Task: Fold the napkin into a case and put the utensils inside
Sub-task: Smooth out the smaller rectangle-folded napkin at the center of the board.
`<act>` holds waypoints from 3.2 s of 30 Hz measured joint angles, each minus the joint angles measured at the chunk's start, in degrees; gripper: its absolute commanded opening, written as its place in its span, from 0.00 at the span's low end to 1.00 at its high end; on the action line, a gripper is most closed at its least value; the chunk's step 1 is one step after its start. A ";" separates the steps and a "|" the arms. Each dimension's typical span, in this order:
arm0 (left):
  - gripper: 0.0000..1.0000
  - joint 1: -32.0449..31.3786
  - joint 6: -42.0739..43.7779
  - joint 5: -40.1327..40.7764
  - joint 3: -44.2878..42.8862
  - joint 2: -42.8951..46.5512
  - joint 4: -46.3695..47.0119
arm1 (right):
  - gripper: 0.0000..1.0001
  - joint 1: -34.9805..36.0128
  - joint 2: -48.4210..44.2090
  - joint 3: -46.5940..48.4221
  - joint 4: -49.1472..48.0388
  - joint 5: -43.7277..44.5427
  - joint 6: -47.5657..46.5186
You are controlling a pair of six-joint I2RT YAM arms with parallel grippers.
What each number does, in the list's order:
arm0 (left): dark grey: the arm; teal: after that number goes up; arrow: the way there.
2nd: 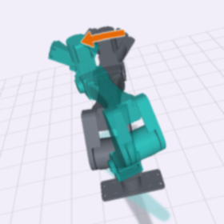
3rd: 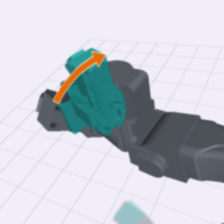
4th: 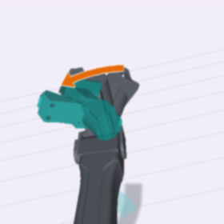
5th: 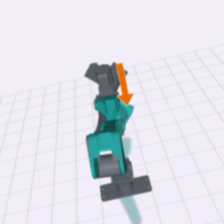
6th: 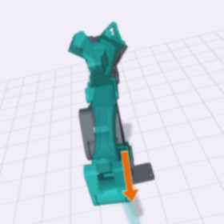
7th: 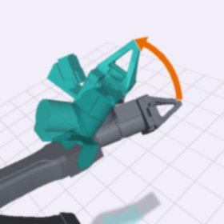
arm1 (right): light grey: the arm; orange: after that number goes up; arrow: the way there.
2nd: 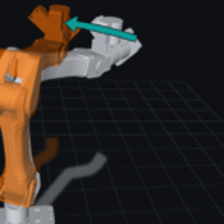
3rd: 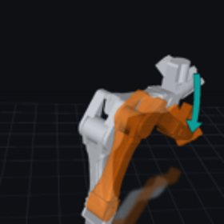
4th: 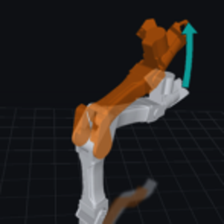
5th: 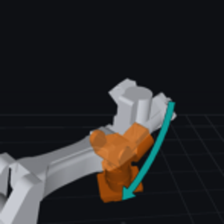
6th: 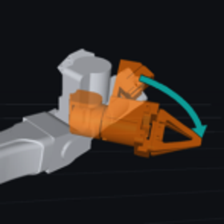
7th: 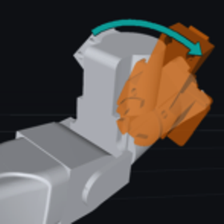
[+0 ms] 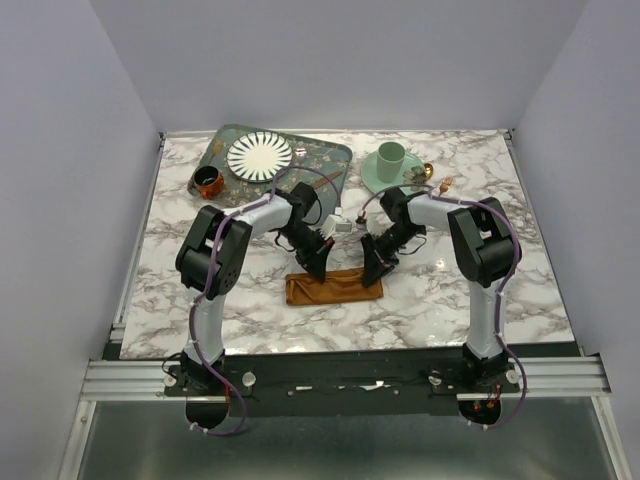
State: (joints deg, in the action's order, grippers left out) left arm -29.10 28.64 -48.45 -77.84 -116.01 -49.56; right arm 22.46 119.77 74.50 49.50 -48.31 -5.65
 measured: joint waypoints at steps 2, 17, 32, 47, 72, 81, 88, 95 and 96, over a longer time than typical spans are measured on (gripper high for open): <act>0.00 0.09 -0.07 0.00 -0.96 0.02 -0.04 | 0.24 0.02 0.00 0.79 0.28 0.63 -0.63; 0.00 2.99 -1.18 -1.99 -5.95 -4.48 -0.63 | 0.29 0.07 0.00 5.55 1.75 2.49 -2.78; 0.45 4.92 -3.87 -5.25 -6.99 -7.78 -0.39 | 0.27 -0.02 2.67 6.03 -0.44 1.86 2.29; 0.48 8.61 -13.66 -9.77 6.43 17.09 14.12 | 0.25 -0.44 3.80 4.81 -1.99 -1.97 5.07; 0.42 9.49 -48.22 -22.82 21.27 -2.71 46.14 | 0.34 -0.72 5.05 2.12 -4.50 -8.41 5.20; 0.41 9.51 -47.78 -22.56 21.46 -2.40 45.99 | 0.38 -0.50 -2.34 0.13 -4.11 -11.41 3.26; 0.41 9.53 -47.32 -22.49 21.49 -2.38 45.53 | 0.36 2.25 -7.26 -6.01 -4.96 -15.04 3.93; 0.41 9.57 -43.60 -22.53 20.76 -2.38 41.24 | 0.35 1.90 1.88 -6.38 -6.88 -14.80 4.15; 0.40 9.60 -43.06 -22.51 20.61 -2.38 40.52 | 0.35 0.96 3.34 -6.14 -7.48 -16.46 2.99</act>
State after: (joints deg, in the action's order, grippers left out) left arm -19.51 -14.41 -70.96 -57.23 -118.39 -9.04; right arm 23.42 123.11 68.36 42.02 -64.77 -2.66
